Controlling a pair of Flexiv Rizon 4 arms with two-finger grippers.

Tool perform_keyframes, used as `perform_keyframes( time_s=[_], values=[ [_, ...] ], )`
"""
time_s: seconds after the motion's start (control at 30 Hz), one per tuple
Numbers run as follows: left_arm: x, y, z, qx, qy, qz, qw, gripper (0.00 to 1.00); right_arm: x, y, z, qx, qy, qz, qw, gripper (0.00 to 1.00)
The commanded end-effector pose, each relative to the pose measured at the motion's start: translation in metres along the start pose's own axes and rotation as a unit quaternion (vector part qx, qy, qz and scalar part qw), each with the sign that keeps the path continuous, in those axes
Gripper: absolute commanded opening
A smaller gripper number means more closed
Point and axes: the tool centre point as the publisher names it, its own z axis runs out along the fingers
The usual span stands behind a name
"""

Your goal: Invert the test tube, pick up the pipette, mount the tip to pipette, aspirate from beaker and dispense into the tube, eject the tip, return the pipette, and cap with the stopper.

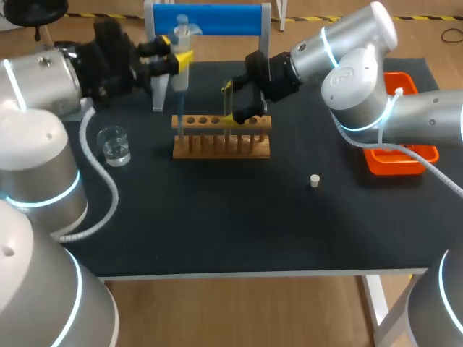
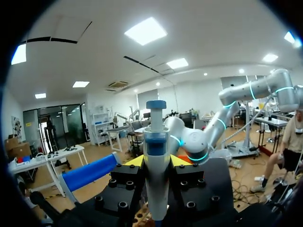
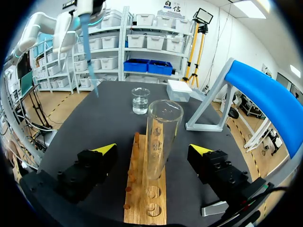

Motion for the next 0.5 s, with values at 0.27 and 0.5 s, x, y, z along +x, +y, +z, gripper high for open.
perform_keyframes(
  time_s=[0.27,0.5],
  values=[
    [0.027,0.028,0.008,0.050,0.049,-0.013,0.997,0.00,-0.001,0.000,0.000,0.001,0.001,0.000,1.000,1.00],
    [0.041,0.034,0.029,0.044,0.084,-0.019,0.995,0.00,-0.001,0.000,0.000,0.001,0.001,0.000,1.000,1.00]
  ],
)
